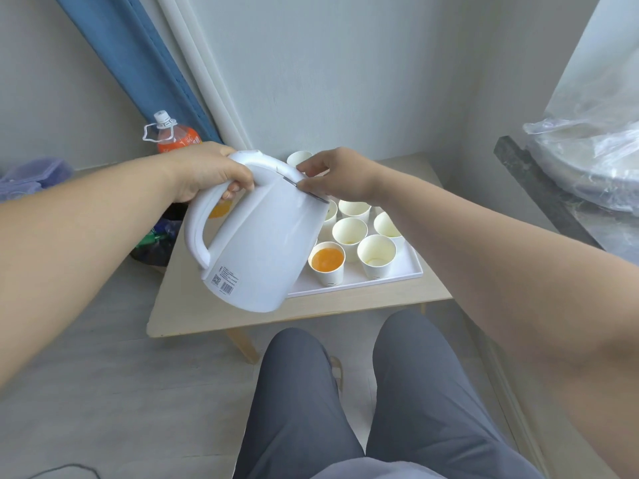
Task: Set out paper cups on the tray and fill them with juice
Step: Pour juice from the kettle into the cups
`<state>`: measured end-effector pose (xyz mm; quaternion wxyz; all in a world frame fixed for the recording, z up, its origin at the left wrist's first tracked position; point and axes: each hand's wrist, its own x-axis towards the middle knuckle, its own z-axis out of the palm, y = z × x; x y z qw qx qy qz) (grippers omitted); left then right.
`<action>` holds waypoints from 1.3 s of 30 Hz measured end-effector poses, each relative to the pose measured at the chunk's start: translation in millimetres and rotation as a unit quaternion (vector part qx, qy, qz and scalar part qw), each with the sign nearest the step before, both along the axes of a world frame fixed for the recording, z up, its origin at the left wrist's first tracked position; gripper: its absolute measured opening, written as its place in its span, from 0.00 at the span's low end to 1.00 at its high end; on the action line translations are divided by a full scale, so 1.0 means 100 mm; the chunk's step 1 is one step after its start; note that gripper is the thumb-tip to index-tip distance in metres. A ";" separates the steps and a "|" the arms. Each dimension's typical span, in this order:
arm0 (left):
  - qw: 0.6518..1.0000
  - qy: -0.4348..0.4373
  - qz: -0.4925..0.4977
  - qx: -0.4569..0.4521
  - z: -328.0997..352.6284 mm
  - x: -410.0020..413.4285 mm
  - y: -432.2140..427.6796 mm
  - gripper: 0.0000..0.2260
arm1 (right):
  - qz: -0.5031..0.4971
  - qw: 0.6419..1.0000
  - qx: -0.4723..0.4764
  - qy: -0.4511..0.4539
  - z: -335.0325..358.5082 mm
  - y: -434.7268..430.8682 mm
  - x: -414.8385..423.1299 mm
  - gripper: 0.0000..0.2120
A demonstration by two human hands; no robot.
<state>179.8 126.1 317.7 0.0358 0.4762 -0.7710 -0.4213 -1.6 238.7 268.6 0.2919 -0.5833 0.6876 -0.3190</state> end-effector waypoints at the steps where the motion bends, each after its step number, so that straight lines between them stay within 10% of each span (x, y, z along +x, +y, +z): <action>1: 1.000 0.000 0.001 -0.006 0.03 -0.02 -0.02 0.08 | 0.000 1.000 -0.005 -0.005 0.02 -0.02 -0.02 0.15; 39: 0.988 -0.146 -0.048 -0.018 -0.02 -0.90 -1.17 0.06 | -0.086 0.980 0.004 -0.181 -0.59 -1.31 -0.57 0.18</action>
